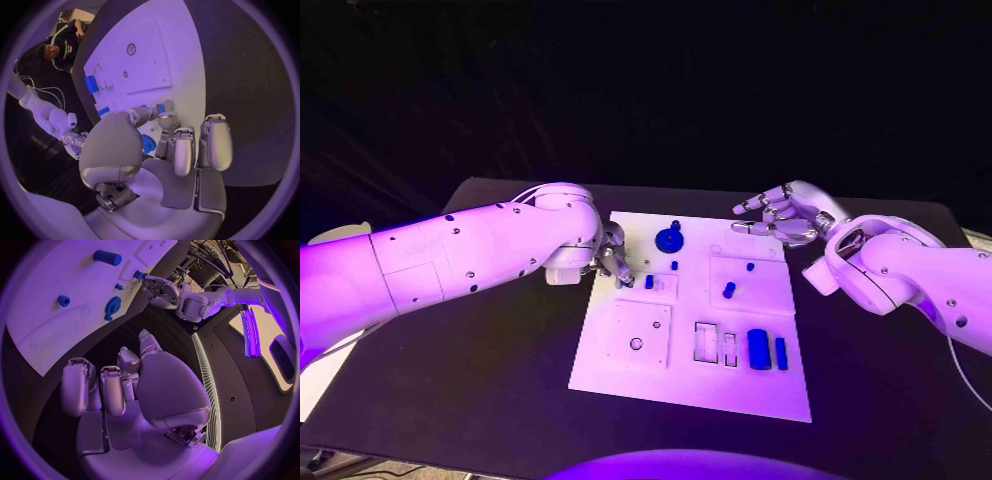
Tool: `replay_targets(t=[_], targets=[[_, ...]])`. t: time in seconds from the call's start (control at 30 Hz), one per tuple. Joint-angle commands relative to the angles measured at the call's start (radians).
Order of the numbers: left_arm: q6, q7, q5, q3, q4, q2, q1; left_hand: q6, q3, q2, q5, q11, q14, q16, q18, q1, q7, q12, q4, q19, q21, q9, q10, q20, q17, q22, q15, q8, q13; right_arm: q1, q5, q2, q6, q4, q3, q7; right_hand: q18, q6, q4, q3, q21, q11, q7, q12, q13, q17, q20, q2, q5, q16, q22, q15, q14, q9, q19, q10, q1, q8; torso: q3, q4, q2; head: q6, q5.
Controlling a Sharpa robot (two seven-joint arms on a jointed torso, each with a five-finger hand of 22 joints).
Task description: Assemble the parts on the task board
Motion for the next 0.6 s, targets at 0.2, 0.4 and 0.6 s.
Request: replay_targets(t=[0.2,0.4,0.6], targets=[[-0.239,-0.038,0.091,-0.001,0.044,-0.044,-0.005,0.022,0.150,0.002,0.002,-0.001,0.103,0.003,-0.013,-0.037,-0.002,0.017,-0.158,0.088,0.021,-0.010,0.018,0.005,0.263,0.228,0.007,0.002,0.012,-0.001,-0.009,-0.004,0.013,0.004,0.000,0.003,0.015,0.005,-0.002,-0.006,-0.005,-0.002,0.000,0.005,-0.001,0.161,-0.003,0.000,0.004,-0.002,0.001,-0.008,0.080,0.000,-0.004,-0.006,-0.010,-0.004,0.0002,0.0012,0.000,0.000,-0.004],[-0.319,-0.032,0.099,-0.002,0.071,-0.064,-0.014,0.030,0.144,0.005,0.002,-0.004,0.103,0.003,-0.015,-0.048,-0.005,0.026,-0.160,0.090,0.033,-0.018,0.027,0.005,0.263,0.231,0.005,0.001,0.020,-0.001,-0.009,-0.005,0.012,0.005,0.000,0.004,0.015,0.005,-0.002,-0.006,-0.005,-0.002,0.000,0.005,-0.001,0.161,-0.003,0.000,0.004,-0.002,0.001,-0.008,0.080,0.000,-0.004,-0.006,-0.010,-0.004,0.0010,0.0022,-0.001,0.000,-0.003],[-0.350,-0.027,0.102,-0.002,0.080,-0.067,-0.025,0.039,0.135,0.011,0.001,-0.006,0.103,0.003,-0.016,-0.063,-0.008,0.036,-0.157,0.091,0.038,-0.026,0.037,0.004,0.263,0.232,0.004,0.001,0.031,-0.001,-0.009,-0.005,0.012,0.006,0.000,0.004,0.015,0.005,-0.002,-0.006,-0.005,-0.002,0.000,0.005,-0.001,0.161,-0.003,0.000,0.004,-0.002,0.001,-0.008,0.080,0.000,-0.004,-0.006,-0.010,-0.004,0.0002,-0.0002,-0.001,0.000,-0.001]])
